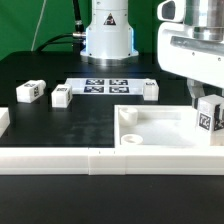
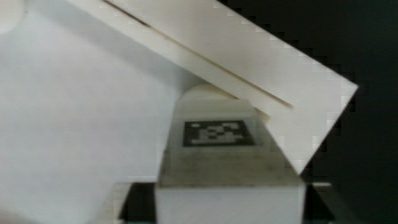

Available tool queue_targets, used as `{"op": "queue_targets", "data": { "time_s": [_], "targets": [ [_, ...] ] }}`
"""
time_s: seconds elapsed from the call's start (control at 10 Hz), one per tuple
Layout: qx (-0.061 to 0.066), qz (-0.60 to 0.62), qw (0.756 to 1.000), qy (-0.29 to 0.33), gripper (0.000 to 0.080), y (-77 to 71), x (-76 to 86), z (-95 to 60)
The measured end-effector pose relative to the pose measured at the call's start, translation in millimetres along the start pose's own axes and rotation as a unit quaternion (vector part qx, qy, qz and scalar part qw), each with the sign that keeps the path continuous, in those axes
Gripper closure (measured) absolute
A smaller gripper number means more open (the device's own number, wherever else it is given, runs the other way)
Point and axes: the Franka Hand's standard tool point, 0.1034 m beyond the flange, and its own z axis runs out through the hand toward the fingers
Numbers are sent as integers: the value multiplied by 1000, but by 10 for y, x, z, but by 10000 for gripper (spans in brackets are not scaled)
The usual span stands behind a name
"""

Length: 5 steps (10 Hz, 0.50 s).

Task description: Assemble one leg

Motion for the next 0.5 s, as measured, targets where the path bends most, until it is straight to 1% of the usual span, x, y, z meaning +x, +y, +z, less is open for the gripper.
{"op": "queue_targets", "data": {
  "time_s": [0.1,0.2,0.4,0.5],
  "targets": [
    [0,28,1000,0,508,0,-3,0],
    [0,82,997,-1,508,1,-6,1],
    [1,197,980,-1,508,2,-16,0],
    [1,224,975,-1,508,2,-16,0]
  ]
}}
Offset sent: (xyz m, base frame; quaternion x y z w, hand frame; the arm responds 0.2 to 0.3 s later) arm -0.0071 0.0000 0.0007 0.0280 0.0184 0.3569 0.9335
